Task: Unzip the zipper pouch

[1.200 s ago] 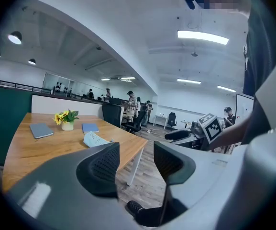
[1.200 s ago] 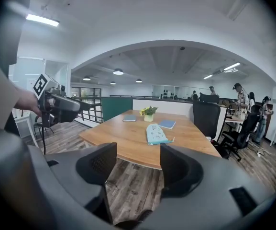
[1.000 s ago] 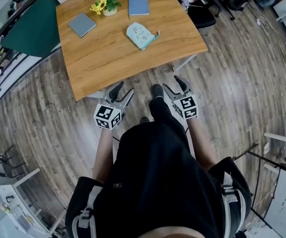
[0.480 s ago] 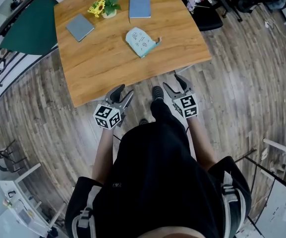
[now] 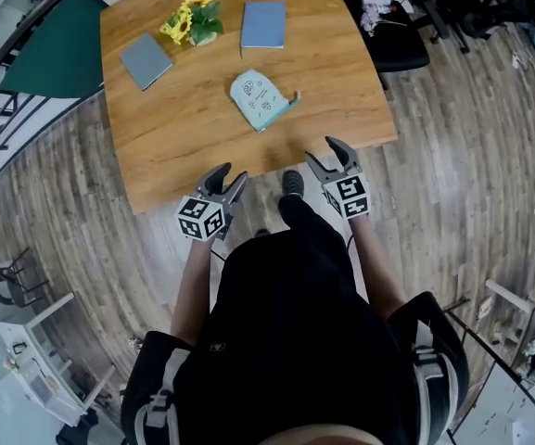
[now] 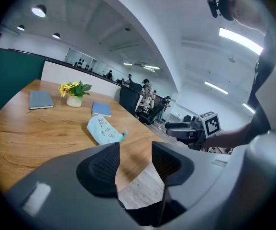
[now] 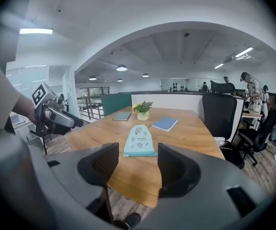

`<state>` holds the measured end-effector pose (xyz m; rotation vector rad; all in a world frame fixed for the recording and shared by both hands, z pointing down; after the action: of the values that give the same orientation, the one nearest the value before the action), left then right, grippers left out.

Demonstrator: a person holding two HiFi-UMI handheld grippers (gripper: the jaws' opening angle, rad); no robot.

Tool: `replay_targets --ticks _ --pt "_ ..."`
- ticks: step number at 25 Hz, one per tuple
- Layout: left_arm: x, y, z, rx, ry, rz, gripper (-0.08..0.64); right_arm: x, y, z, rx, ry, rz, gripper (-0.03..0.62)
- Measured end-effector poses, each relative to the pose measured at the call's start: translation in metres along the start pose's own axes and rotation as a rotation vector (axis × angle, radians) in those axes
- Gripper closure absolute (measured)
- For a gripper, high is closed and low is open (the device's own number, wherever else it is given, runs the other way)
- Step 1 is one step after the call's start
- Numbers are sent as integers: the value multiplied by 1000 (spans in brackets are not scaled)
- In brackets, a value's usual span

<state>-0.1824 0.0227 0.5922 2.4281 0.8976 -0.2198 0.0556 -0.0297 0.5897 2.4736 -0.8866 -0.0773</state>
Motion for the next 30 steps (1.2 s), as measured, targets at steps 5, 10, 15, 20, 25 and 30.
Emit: replay_targets --ticks 5,10,15,20,25,30 --pt "-10 26 11 -5 -34 64 365 35 17 12 -4 -10 39 338" --pt "-17 48 21 0 -60 122 365 63 35 18 -25 -39 94 342" --pt "-15 61 23 10 -96 164 365 84 51 25 -20 -48 142 342" --pt "-18 70 21 -6 -102 220 365 92 61 29 -10 -43 178 344" --pt "-25 83 14 -30 -124 232 365 93 63 16 -32 -23 202 348" --pt "-43 106 -8 -88 -153 184 365 86 67 12 -45 -31 215 351"
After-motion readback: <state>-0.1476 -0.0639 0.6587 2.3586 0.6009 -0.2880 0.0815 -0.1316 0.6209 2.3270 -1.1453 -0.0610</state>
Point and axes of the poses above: the fingertips, and each gripper's own axes: y forward along the fingers, x to its right, z out of its top, the point moved 4 cm from there along -y, backward along the fingers, and after that the axes turned 5 degrees about y, right-handed, at the moved point
